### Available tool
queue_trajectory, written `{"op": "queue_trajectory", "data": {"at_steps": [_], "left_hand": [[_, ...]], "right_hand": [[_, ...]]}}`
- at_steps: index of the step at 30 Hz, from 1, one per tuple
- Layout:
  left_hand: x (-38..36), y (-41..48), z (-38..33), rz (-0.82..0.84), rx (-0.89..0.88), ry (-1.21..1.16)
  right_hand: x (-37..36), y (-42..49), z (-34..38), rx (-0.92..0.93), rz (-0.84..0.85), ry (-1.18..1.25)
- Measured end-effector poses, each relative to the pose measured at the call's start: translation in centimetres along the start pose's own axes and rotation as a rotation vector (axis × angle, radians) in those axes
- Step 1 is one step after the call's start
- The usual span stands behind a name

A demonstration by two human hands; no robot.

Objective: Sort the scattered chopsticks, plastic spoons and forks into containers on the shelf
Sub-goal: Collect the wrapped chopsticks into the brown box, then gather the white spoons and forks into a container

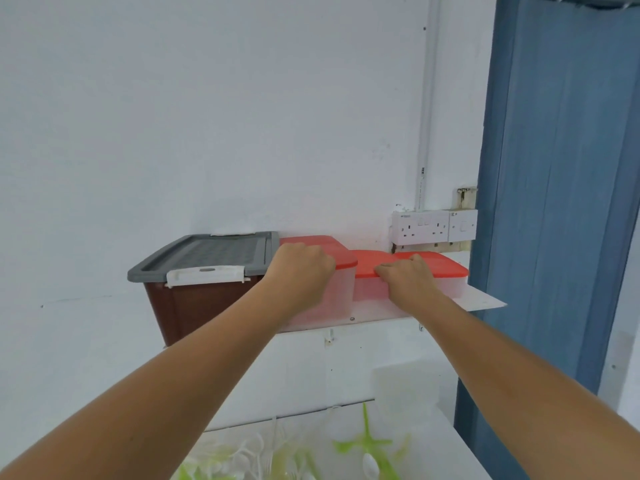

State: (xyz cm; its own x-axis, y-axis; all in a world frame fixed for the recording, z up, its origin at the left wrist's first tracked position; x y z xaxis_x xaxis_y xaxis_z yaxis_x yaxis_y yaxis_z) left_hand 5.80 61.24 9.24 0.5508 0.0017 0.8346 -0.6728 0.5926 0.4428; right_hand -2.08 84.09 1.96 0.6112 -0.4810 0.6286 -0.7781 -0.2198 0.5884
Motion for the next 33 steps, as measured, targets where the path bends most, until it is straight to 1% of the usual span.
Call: {"op": "queue_trajectory", "data": {"at_steps": [1,4,7,8,11,13,14,15,16,17,18,19,20,21,22,24,25,27,28,29,30,32,33], "left_hand": [[0.2,-0.4,0.0,-0.011,-0.010,-0.005],[0.1,-1.9,0.1,-0.060,-0.005,-0.017],[-0.2,-3.6,-0.3,-0.145,-0.037,-0.046],[-0.1,-4.3,-0.4,-0.215,-0.042,-0.087],[-0.6,-6.2,-0.8,-0.477,-0.074,-0.326],[-0.7,-8.2,-1.3,-0.583,-0.011,-0.606],[-0.4,-9.4,-1.3,-0.631,0.084,-0.810],[-0.2,-10.7,-1.4,-0.667,0.229,-1.043],[-0.6,-11.7,-1.5,-0.641,0.417,-1.292],[-1.2,-12.3,-1.8,-0.550,0.633,-1.555],[-2.0,-12.6,-2.2,-0.389,0.851,-1.827],[-2.8,-12.8,-2.8,-0.191,1.038,-2.075],[-3.0,-12.8,-3.2,-0.038,1.170,-2.293],[-3.0,-12.5,-3.3,0.042,1.262,-2.446],[-2.8,-12.3,-3.2,0.053,1.319,-2.510],[-1.8,-11.6,-3.4,-0.049,1.330,-2.513],[-1.4,-11.1,-3.5,-0.093,1.322,-2.519],[-0.8,-10.0,-4.2,-0.171,1.335,-2.548],[-0.6,-9.3,-4.7,-0.179,1.344,-2.547],[-0.5,-8.6,-5.3,-0.162,1.337,-2.545],[-0.5,-7.7,-5.7,-0.149,1.331,-2.530],[-0.5,-6.5,-6.3,-0.171,1.367,-2.515],[-0.5,-5.9,-6.7,-0.216,1.395,-2.498]], "right_hand": [[0.3,-0.5,0.0,-0.015,-0.025,0.007],[1.6,-2.2,0.0,-0.031,-0.187,0.100],[2.7,-3.6,-0.1,-0.037,-0.242,0.137],[2.9,-4.1,-0.2,-0.049,-0.246,0.137],[3.6,-5.7,-0.6,-0.101,-0.229,0.135],[4.2,-7.1,-0.8,-0.132,-0.249,0.169],[4.5,-7.8,-1.0,-0.151,-0.269,0.196],[4.9,-8.4,-1.1,-0.167,-0.289,0.218],[5.4,-9.0,-1.2,-0.176,-0.306,0.238],[6.0,-9.4,-1.3,-0.186,-0.295,0.267],[6.6,-9.8,-1.3,-0.215,-0.247,0.301],[7.2,-10.1,-1.3,-0.269,-0.162,0.342],[7.5,-10.4,-1.2,-0.356,-0.059,0.397],[7.8,-10.5,-1.2,-0.478,0.039,0.465],[8.0,-10.6,-1.2,-0.615,0.123,0.548],[8.3,-10.7,-1.4,-0.881,0.251,0.785],[8.3,-10.7,-1.2,-1.020,0.321,0.953],[8.4,-10.7,-0.9,-1.247,0.438,1.386],[8.3,-10.7,-0.7,-1.293,0.482,1.582],[8.1,-10.6,-0.6,-1.290,0.512,1.718],[7.9,-10.5,-0.6,-1.264,0.519,1.794],[7.2,-10.3,-0.5,-1.205,0.507,1.836],[6.8,-10.2,-0.7,-1.174,0.506,1.836]]}}
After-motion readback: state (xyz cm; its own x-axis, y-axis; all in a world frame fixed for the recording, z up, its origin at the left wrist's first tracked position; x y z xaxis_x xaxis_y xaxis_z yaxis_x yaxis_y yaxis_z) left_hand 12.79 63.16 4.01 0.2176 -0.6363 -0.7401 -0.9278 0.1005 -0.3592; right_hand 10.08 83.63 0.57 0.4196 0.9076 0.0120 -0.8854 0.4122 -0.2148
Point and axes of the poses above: each hand's wrist, its own y-axis towards the middle knuckle, its own x-axis out of the back of the hand, z = x × y, the point moved 3 cm from there along y, towards the middle knuckle, and after that the axes turned 15 degrees about -y, right-handed, at the moved point
